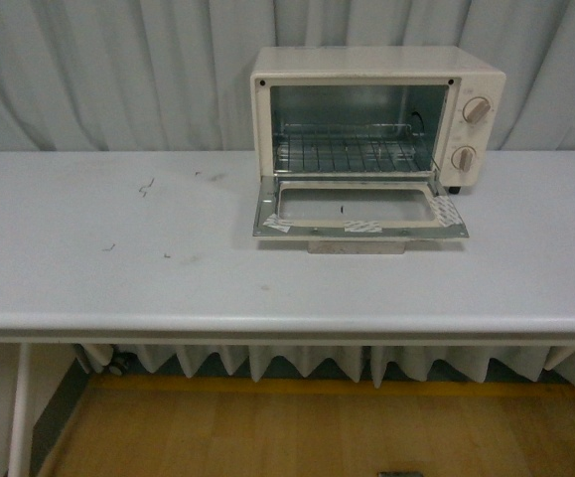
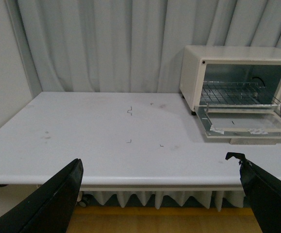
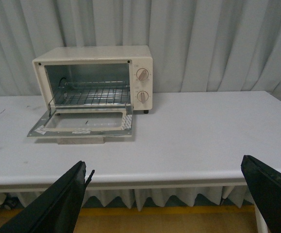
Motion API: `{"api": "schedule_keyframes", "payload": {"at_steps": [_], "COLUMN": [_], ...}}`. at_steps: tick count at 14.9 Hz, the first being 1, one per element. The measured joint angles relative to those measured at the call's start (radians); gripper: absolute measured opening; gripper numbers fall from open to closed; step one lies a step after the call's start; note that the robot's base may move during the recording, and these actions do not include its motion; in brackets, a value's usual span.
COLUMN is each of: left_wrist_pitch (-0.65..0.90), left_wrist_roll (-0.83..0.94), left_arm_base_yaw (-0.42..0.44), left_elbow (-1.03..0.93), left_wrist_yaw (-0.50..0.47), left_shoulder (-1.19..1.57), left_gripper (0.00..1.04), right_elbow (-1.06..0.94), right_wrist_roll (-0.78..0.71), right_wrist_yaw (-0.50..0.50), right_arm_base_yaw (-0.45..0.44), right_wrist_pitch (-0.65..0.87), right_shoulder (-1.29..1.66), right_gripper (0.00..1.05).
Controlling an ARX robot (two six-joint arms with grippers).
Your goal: Open oven
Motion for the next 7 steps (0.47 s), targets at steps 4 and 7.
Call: {"api": "schedule_keyframes", "payload": {"at_steps": [4,7], "left_wrist_pitch": [0.0,0.0], "left_wrist_roll": [0.0,0.0], "left_arm_base_yaw": [0.0,0.0], "left_elbow": [0.0,0.0], "left_wrist_yaw": [0.0,0.0], "left_shoulder": [0.0,0.0], "left_gripper": [0.98,0.98], "right_elbow": [0.0,0.0], "right_wrist_roll": [0.0,0.0], "right_wrist_yaw": [0.0,0.0], "right_arm_base_yaw": [0.0,0.0], "right_wrist_pitch": [0.0,0.0], "right_shoulder": [0.0,0.0], "right_gripper": [0.98,0.98]}}
